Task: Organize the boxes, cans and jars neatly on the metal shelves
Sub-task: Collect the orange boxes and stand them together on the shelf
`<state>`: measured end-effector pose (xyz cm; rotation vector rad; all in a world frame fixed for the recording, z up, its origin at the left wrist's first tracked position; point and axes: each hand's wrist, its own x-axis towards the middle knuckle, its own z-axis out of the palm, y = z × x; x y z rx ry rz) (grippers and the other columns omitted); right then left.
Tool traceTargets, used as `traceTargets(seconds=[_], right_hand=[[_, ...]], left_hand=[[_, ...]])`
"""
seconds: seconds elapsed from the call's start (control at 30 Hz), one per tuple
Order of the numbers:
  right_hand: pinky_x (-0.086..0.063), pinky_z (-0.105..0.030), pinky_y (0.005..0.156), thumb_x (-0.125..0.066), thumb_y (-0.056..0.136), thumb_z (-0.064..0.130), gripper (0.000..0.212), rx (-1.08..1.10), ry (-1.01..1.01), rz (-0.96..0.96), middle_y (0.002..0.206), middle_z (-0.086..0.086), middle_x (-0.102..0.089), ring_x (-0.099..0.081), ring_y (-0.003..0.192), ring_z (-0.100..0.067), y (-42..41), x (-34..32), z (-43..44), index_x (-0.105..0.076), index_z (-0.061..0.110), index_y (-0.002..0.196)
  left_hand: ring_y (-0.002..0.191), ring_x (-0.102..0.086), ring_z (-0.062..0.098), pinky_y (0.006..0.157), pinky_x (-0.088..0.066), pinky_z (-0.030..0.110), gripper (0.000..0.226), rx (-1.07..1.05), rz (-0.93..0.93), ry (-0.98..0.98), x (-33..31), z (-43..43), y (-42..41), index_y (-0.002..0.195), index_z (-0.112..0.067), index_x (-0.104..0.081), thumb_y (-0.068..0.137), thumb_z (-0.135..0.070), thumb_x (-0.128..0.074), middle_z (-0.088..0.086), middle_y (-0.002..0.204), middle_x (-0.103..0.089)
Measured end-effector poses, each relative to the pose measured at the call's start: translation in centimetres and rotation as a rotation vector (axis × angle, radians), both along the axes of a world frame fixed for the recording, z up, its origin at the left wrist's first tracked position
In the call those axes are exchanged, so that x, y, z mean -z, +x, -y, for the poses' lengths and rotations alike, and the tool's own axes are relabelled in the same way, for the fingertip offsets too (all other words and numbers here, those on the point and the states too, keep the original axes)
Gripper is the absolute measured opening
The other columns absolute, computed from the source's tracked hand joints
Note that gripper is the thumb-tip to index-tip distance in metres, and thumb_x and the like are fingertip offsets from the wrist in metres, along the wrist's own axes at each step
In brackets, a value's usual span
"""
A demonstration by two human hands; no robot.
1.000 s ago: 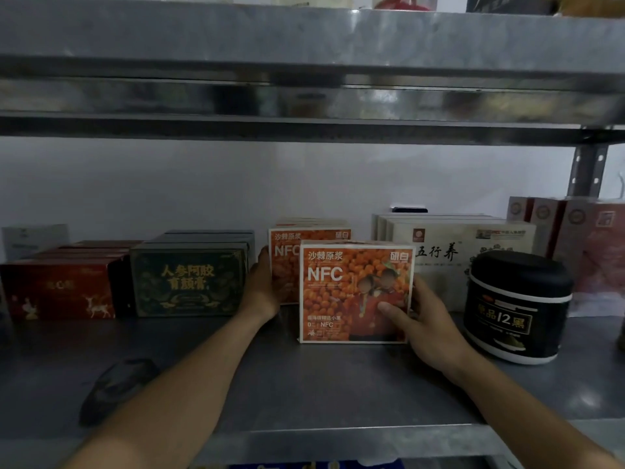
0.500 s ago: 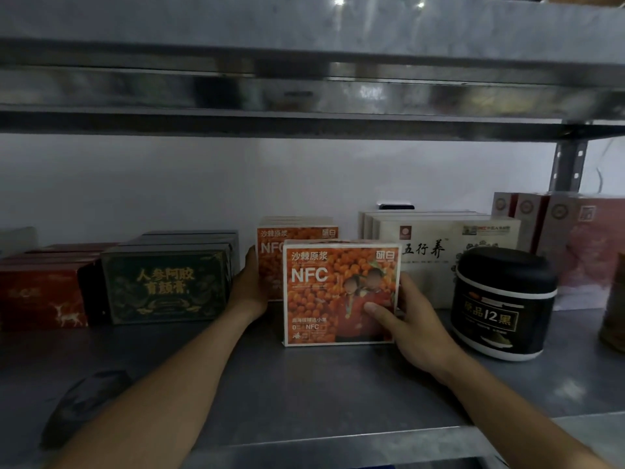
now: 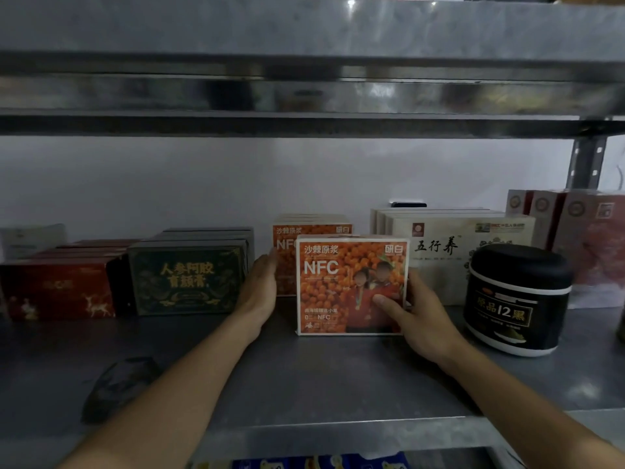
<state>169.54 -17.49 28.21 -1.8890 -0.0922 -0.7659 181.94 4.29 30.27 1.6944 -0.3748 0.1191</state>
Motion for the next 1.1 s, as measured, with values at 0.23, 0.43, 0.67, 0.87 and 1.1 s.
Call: traceTargets(seconds=[0.23,0.43,0.67,0.87,1.1], right_hand=[[-0.051,-0.031,0.095,-0.066,0.090,0.013,0.047,0.043,-0.056,-0.049,0.120,0.007,-0.062,-0.059,0.113,-0.011,2.6,-0.7,-2.0,-0.047,0.018,0.132],[-0.042,-0.021,0.090,-0.064,0.092,0.015,0.052,0.122,-0.131,-0.069,0.119,0.002,-0.061,-0.056,0.109,-0.012,4.9,-1.1,-3.3,-0.040,0.016,0.139],[-0.039,-0.021,0.093,-0.059,0.095,0.018,0.059,0.148,-0.113,-0.104,0.132,-0.004,-0.057,-0.054,0.121,-0.021,7.3,-0.9,-3.5,-0.029,0.015,0.146],[-0.044,-0.026,0.096,-0.073,0.080,0.001,0.081,0.077,-0.088,-0.145,0.123,0.004,-0.058,-0.055,0.116,-0.015,7.8,-0.8,-3.4,-0.027,0.022,0.143],[-0.035,0.003,0.073,-0.071,0.079,-0.005,0.082,0.092,-0.202,-0.158,0.115,0.012,-0.051,-0.051,0.110,-0.007,8.0,-0.6,-3.3,-0.026,0.022,0.143]], left_hand=[[0.128,-0.041,0.013,0.105,-0.029,0.031,0.107,0.126,-0.005,0.003,0.0,-0.6,-2.0,0.155,-0.027,-0.003,0.073,-0.070,-0.056,-0.001,0.151,-0.038],[0.128,-0.047,0.015,0.110,-0.039,0.043,0.147,0.048,0.033,0.133,1.1,-0.6,0.1,0.153,-0.033,-0.003,0.038,-0.057,-0.091,-0.007,0.139,-0.050],[0.124,-0.050,0.010,0.107,-0.042,0.041,0.141,0.033,0.182,0.147,1.7,0.4,1.9,0.153,-0.030,-0.005,0.046,-0.034,-0.096,-0.009,0.136,-0.051],[0.110,-0.057,-0.001,0.095,-0.050,0.030,0.109,0.066,0.313,0.149,2.1,0.7,3.1,0.140,-0.035,-0.032,0.054,-0.010,-0.092,-0.019,0.117,-0.060],[0.100,-0.056,-0.008,0.088,-0.049,0.021,0.097,0.013,0.278,0.124,2.3,0.8,3.9,0.137,-0.028,-0.038,0.058,-0.005,-0.090,-0.021,0.110,-0.059]])
